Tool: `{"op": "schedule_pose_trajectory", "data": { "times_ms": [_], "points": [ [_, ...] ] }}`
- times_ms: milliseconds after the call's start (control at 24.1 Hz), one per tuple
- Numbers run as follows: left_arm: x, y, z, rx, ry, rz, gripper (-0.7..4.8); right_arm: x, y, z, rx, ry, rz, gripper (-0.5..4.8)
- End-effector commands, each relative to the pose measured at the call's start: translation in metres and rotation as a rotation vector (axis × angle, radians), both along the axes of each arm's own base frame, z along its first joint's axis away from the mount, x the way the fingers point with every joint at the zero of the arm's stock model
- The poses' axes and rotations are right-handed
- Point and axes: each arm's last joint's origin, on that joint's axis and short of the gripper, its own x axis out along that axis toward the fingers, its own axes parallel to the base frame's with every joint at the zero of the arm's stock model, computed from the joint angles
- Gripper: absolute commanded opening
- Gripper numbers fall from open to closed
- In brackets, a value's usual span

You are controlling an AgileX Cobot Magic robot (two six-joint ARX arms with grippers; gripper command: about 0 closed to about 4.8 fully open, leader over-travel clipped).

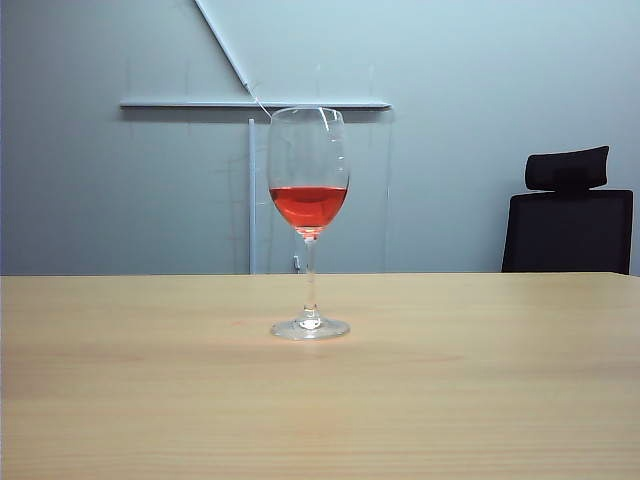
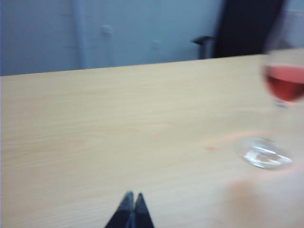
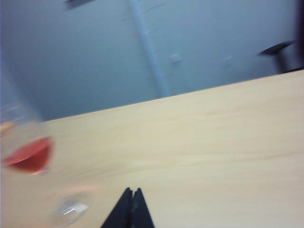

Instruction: Gently pick up the goblet, rotate it counterclockwise for two full turns (viewing from above), and then place it back on the table.

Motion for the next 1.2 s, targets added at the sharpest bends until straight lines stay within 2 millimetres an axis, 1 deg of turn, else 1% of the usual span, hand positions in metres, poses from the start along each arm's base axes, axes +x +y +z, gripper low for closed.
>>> {"op": "schedule_pose_trajectory", "data": {
  "times_ms": [41,83,207,249,290,332,415,456,498,539,581,788,913,996,1120,1203],
  "points": [
    [-0.003,-0.013,0.000,0.006,0.017,-0.127,-0.05,-0.005,0.003,0.017,0.066,0.005,0.120,-0.06],
    [-0.004,-0.018,-0.002,0.013,0.035,-0.187,-0.05,-0.008,0.005,0.024,0.064,-0.006,0.151,-0.06],
    [-0.006,-0.024,-0.004,0.022,0.056,-0.244,-0.05,-0.007,0.010,0.030,0.065,0.008,0.194,-0.05],
    [-0.006,-0.025,-0.004,0.024,0.059,-0.252,-0.05,-0.004,0.013,0.030,0.063,0.026,0.205,0.04],
    [-0.006,-0.025,-0.004,0.024,0.060,-0.256,-0.05,-0.002,0.015,0.030,0.060,0.032,0.223,0.41],
    [-0.006,-0.025,-0.004,0.024,0.059,-0.256,-0.05,0.000,0.018,0.029,0.055,0.040,0.236,0.90],
    [-0.006,-0.025,-0.004,0.024,0.058,-0.251,-0.05,0.007,0.027,0.028,0.015,0.049,0.255,2.34],
    [-0.006,-0.025,-0.004,0.024,0.059,-0.252,-0.05,0.011,0.032,0.027,-0.019,0.050,0.264,3.26],
    [-0.006,-0.025,-0.004,0.024,0.059,-0.252,-0.05,0.015,0.037,0.026,-0.046,0.053,0.264,3.81],
    [-0.006,-0.025,-0.004,0.024,0.058,-0.252,-0.05,0.018,0.043,0.025,-0.071,0.050,0.267,4.10],
    [-0.006,-0.025,-0.004,0.024,0.059,-0.252,-0.05,0.022,0.049,0.024,-0.099,0.047,0.276,4.19],
    [-0.006,-0.025,-0.004,0.024,0.058,-0.252,-0.05,0.043,0.091,0.015,-0.216,-0.021,0.341,4.18],
    [-0.006,-0.025,-0.004,0.024,0.059,-0.252,-0.05,0.064,0.116,0.007,-0.256,-0.020,0.370,4.18],
    [-0.006,-0.025,-0.004,0.024,0.058,-0.252,-0.05,0.101,0.147,-0.006,-0.257,-0.021,0.378,4.18],
    [-0.006,-0.025,-0.004,0.024,0.058,-0.252,-0.05,0.125,0.166,-0.019,-0.253,-0.027,0.378,4.18],
    [-0.006,-0.025,-0.004,0.024,0.058,-0.253,-0.05,0.143,0.180,-0.032,-0.270,0.005,0.382,4.18]
  ]
}}
